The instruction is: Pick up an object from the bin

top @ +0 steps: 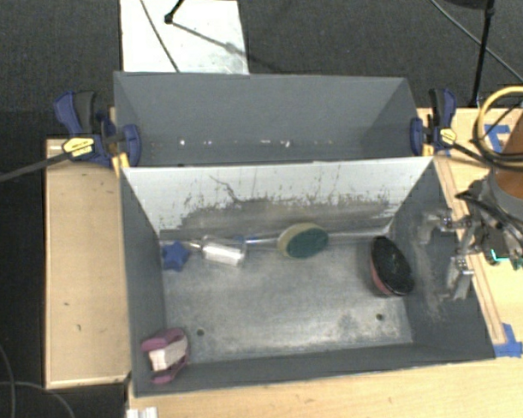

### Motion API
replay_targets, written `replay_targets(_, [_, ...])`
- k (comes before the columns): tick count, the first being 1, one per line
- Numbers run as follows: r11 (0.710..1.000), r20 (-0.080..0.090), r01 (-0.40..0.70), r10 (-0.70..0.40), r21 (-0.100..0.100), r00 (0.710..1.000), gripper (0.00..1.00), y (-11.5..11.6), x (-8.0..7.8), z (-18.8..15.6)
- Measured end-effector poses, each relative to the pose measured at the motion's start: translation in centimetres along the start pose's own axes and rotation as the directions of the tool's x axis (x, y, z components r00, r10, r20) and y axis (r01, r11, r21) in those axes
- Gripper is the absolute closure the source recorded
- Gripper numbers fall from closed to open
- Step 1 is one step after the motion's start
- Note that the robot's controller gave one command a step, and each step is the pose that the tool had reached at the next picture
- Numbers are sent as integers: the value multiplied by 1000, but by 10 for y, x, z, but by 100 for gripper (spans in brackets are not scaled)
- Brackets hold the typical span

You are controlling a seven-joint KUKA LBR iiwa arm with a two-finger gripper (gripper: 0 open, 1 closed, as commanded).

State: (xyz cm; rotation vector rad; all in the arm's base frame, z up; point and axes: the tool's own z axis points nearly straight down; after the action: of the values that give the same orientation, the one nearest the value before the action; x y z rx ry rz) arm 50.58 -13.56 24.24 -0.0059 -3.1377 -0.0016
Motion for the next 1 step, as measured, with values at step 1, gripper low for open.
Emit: replay_targets(1, [999, 1, -38, 38, -1, 999, 0, 20, -34, 131])
